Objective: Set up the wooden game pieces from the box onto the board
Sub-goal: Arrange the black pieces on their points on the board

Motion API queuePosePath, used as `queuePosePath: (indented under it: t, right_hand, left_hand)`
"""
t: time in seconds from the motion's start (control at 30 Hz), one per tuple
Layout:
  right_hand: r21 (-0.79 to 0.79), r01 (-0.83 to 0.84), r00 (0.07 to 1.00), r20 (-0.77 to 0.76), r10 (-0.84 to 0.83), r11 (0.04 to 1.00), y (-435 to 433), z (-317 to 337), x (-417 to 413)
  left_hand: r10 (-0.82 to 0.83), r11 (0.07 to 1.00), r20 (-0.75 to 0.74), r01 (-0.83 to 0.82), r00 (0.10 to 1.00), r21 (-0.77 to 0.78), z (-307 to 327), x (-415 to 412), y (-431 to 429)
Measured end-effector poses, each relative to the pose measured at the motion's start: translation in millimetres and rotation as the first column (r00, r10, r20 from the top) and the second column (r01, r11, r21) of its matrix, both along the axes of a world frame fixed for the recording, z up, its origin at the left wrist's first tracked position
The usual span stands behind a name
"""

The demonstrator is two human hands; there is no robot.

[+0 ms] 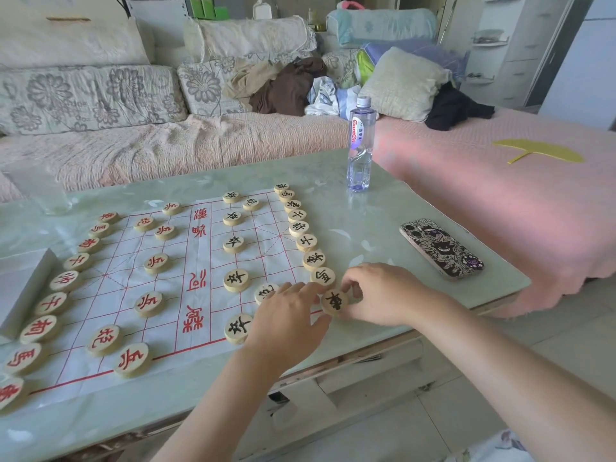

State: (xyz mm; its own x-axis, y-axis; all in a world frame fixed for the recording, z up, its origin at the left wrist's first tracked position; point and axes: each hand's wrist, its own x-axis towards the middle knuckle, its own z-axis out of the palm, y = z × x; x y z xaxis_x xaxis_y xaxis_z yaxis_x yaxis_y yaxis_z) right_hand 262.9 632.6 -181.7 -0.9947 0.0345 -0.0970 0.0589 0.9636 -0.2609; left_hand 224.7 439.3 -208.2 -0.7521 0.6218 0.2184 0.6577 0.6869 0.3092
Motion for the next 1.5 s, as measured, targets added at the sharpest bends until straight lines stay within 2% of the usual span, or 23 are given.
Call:
queuePosePath:
  t: [0.07, 0.13, 0.23, 0.33, 0.5, 0.63, 0.73, 1.03, 1.2, 1.37, 1.5]
  right_hand:
    - [0.021, 0.036, 0.999, -0.005, -0.036, 0.999, -2, 1, 1]
    - [-0.089, 0.056, 0.998, 0.003, -0.056, 0.994, -3, 1, 1]
    - [-0.162, -0.042, 0.999, -0.005, 0.041, 0.986, -2, -5, -2]
    - [-0.167, -0.083, 0.997, -0.008, 0.083, 0.982, -3, -8, -2]
    - [-0.070, 0.025, 0.999, -0.039, -0.028, 0.997, -8, -2, 1]
    - [-0.179, 0.027, 1.000, -0.010, -0.029, 0.984, -9, -3, 3]
    - [-0.163, -0.042, 0.999, 0.000, 0.042, 0.986, -9, -7, 2]
    - [-0.186, 0.007, 1.000, 0.014, -0.004, 0.982, -7, -5, 1]
    - [-0.133, 0.004, 0.999, 0.051, 0.003, 0.991, -4, 3, 1]
    - [-0.137, 0.054, 0.998, -0.020, -0.058, 0.989, -1, 7, -4]
    - [-0.138, 0.026, 0.999, -0.029, -0.030, 0.990, -10, 5, -5]
  left_hand:
    - [0.005, 1.000, 0.004, -0.005, 1.000, 0.009, -1, 0, -1]
    - [0.012, 1.000, 0.003, -0.012, 1.000, 0.010, -2, -1, -1]
    - [0.002, 1.000, -0.011, -0.002, 1.000, -0.007, -2, 0, -1]
    - [-0.013, 1.000, -0.007, 0.013, 1.000, -0.007, -1, 1, 0]
    - [0.005, 0.999, 0.024, -0.006, 1.000, 0.039, -5, 0, -1]
    - [0.020, 0.999, 0.012, -0.021, 1.000, 0.047, -6, -1, 0]
    - [0.007, 0.999, 0.010, -0.007, 1.000, 0.035, -4, 0, 1]
    - [0.025, 0.998, 0.025, -0.027, 0.999, 0.063, -4, 1, 4]
    - [0.030, 0.997, 0.007, -0.031, 1.000, 0.066, -8, 1, 2]
    - [0.038, 0.996, 0.006, -0.038, 0.999, 0.078, -10, 0, 0]
    - [0.044, 0.995, 0.030, -0.046, 0.999, 0.088, -8, -2, 1]
